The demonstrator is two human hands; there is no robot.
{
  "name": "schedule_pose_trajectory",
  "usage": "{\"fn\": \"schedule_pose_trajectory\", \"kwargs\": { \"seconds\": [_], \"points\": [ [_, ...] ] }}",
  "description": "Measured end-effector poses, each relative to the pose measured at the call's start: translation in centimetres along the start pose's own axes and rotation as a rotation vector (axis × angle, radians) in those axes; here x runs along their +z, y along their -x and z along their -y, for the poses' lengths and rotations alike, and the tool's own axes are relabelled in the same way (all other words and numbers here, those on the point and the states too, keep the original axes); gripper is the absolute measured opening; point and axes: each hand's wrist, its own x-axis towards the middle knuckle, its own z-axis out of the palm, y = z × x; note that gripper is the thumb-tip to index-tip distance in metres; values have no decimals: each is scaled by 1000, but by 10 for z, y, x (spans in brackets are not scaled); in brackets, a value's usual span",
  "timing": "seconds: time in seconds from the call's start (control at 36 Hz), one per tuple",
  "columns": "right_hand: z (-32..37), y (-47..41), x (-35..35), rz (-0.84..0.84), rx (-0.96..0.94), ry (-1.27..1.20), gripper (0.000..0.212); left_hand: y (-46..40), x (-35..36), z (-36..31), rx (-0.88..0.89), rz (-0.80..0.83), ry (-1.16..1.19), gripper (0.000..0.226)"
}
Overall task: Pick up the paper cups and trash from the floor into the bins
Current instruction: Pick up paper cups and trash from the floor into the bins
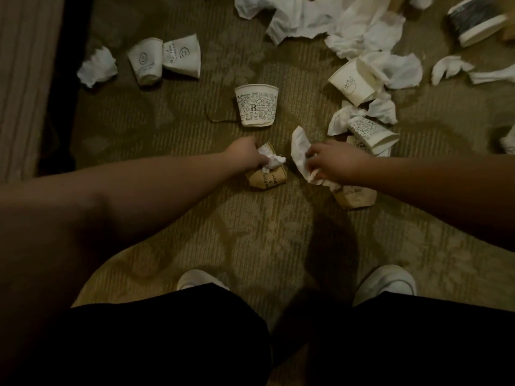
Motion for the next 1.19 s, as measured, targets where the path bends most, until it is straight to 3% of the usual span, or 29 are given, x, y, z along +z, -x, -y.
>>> {"fn": "schedule_pose_trajectory", "kwargs": {
  "seconds": [0.11, 0.25, 0.39, 0.47, 0.56, 0.69, 1.19],
  "points": [
    [4, -4, 3, 8, 100, -52, 51, 2, -5, 6, -30, 81, 118, 47],
    [3, -8, 6, 51, 103, -4, 38, 5, -12, 18, 0, 134, 261, 37],
    [-1, -10, 6, 2, 29, 107, 31, -6, -32, 20, -77, 51, 832, 33],
    [-1, -8, 4, -31, 24, 135, 30, -19, -49, 15, -147, -59, 1003, 30],
    [0, -9, 3, -37, 39, 133, 30, -26, -61, 5, -181, -93, 1021, 24],
    [0, -7, 5, -27, 49, 110, 34, -37, -59, -5, -154, -126, 1019, 43],
    [-4, -13, 20, -33, 92, 84, 35, -66, -44, -15, -212, -295, 815, 64]
  ]
}}
